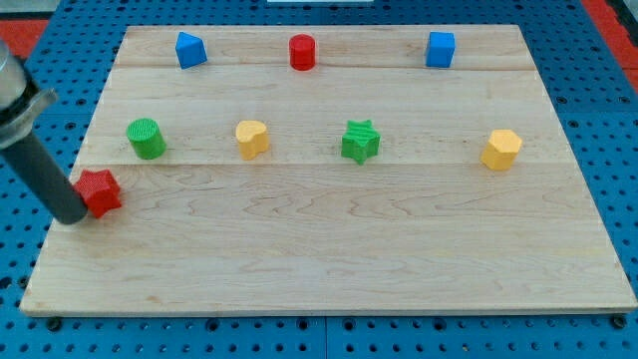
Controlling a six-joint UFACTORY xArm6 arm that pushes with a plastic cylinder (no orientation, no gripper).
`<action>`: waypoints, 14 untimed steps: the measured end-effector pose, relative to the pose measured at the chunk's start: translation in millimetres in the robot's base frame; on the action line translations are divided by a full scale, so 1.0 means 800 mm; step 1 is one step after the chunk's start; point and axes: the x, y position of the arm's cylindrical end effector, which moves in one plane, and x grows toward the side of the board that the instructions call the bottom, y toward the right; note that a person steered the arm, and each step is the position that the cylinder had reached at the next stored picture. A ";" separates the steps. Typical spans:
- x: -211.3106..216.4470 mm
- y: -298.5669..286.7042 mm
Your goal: Move the red star diagonal to the triangle
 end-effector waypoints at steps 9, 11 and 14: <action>-0.017 0.031; -0.082 0.040; -0.091 0.015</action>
